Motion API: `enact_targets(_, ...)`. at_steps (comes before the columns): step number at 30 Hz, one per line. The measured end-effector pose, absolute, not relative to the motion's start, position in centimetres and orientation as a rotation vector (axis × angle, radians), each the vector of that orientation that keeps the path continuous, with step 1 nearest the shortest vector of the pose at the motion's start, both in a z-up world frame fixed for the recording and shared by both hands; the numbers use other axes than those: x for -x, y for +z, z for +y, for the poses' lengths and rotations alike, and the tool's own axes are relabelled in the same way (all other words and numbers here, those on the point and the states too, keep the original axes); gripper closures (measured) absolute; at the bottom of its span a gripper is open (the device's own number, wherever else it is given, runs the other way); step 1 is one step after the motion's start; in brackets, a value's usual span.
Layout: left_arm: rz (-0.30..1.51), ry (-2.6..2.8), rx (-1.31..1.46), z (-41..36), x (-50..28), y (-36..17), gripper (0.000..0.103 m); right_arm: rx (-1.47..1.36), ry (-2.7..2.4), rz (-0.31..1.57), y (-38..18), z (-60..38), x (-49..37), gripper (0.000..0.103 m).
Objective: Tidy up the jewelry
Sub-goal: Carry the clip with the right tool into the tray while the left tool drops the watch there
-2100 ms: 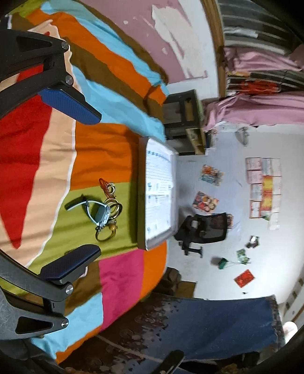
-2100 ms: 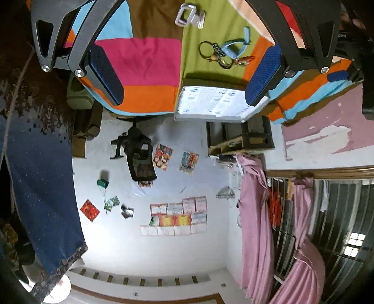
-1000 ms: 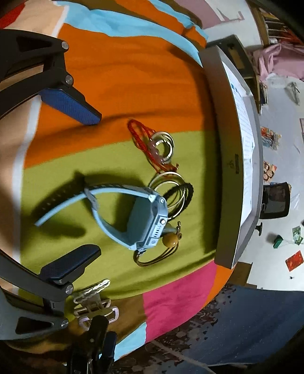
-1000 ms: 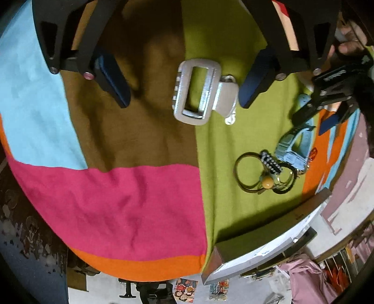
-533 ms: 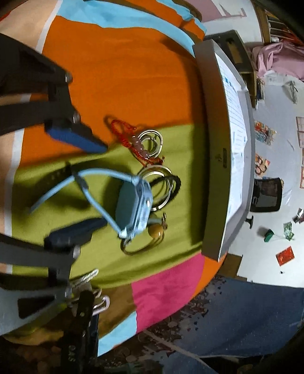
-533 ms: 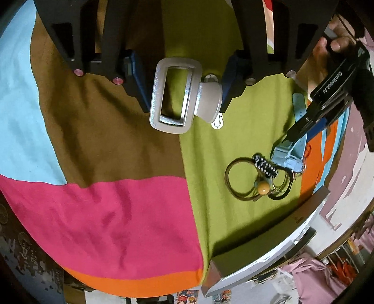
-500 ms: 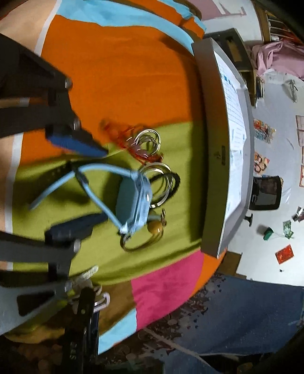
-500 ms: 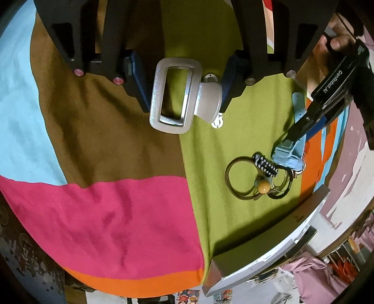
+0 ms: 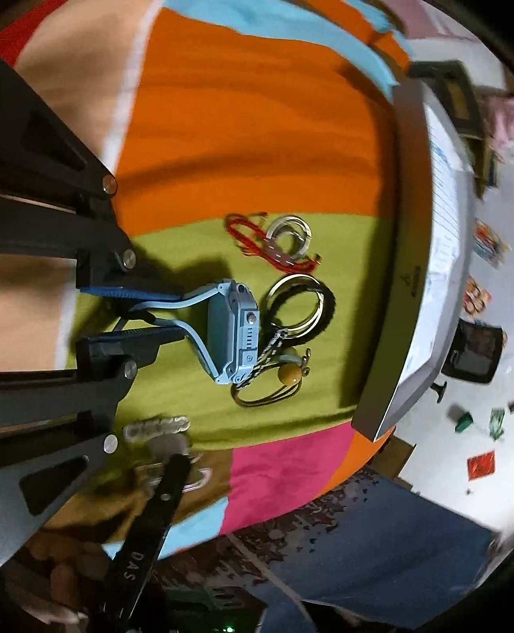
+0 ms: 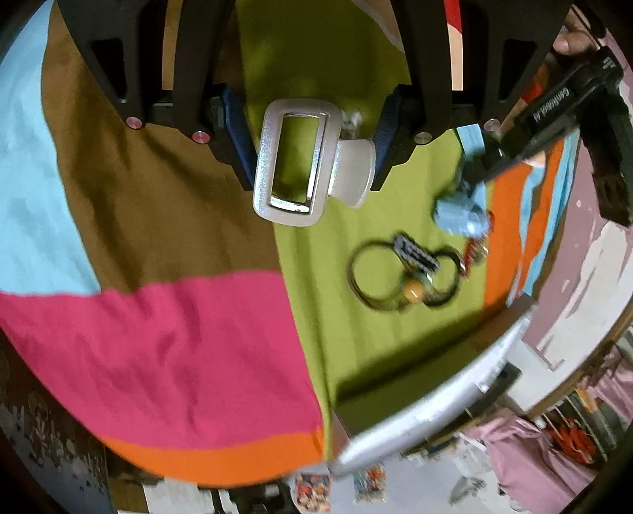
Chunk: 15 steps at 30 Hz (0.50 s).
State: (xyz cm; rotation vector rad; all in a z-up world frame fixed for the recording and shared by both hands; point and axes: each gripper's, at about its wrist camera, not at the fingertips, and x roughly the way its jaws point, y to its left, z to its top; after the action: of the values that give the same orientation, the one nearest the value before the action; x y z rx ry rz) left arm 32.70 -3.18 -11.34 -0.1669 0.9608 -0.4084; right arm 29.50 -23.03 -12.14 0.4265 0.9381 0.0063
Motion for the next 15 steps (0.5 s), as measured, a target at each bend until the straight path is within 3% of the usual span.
enact_targets(10, 1.063, -0.453, 0.319, -2.8, -30.6, -11.7, 0.093, -0.309, 0.106, 0.678, -7.0, -21.6, -30.3, 0.053)
enact_targets(15, 0.916, -0.386, 0.339, -2.3, -29.8, -9.0, 0.094, -0.308, 0.107, 0.578, -4.2, -22.5, -30.8, 0.053)
